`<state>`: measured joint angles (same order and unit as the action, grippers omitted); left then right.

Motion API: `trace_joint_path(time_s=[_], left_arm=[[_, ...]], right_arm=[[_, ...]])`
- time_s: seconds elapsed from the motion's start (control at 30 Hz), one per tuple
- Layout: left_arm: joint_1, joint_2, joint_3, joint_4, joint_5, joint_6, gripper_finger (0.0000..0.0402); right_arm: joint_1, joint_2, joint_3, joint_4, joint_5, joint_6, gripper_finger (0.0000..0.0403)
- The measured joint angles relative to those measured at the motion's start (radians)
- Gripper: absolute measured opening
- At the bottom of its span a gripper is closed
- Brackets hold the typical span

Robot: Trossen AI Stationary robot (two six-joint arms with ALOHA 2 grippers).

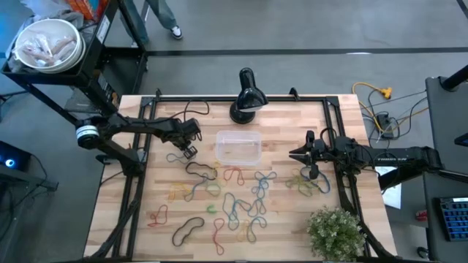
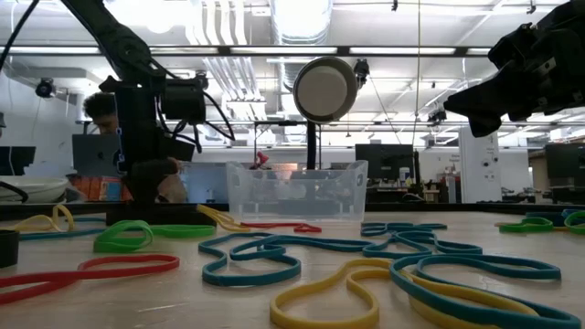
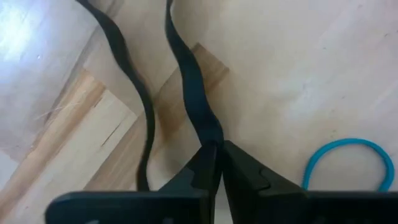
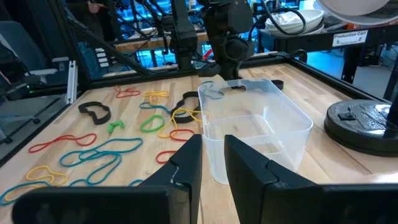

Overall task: Pick and place rubber bands into bin
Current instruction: Put the black rubber band into the transparent bin

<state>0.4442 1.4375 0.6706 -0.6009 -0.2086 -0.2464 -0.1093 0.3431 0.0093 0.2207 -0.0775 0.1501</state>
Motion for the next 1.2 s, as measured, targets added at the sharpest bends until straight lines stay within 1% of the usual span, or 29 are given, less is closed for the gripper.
trace_joint_path(time_s=[0.27, 0.43, 0.6, 0.87, 1.03, 1.2], left_arm=[[-0.02, -0.051, 0.002, -0.044, -0.013, -0.007, 0.0], [-0.038, -0.113, 0.003, -0.044, -0.011, -0.009, 0.0], [-0.07, -0.211, 0.004, -0.042, -0.01, -0.009, 0.0], [-0.157, -0.413, 0.004, -0.021, -0.009, -0.011, 0.0], [-0.234, -0.502, 0.004, 0.097, 0.004, 0.014, 0.0], [-0.31, -0.5, -0.001, 0.265, 0.035, 0.098, 0.0]], right_arm=[[0.0, 0.0, 0.0, 0.001, 0.0, -0.002, 0.0063], [0.0, 0.0, 0.0, 0.0, 0.0, -0.004, 0.0063], [0.0, 0.0, 0.0, 0.0, 0.0, -0.004, 0.0063], [0.0, 0.0, 0.0, 0.0, 0.0, -0.005, 0.0063], [0.0, 0.0, 0.0, 0.001, 0.001, -0.005, 0.0063], [0.0, 0.0, 0.0, 0.002, 0.002, -0.004, 0.0063]])
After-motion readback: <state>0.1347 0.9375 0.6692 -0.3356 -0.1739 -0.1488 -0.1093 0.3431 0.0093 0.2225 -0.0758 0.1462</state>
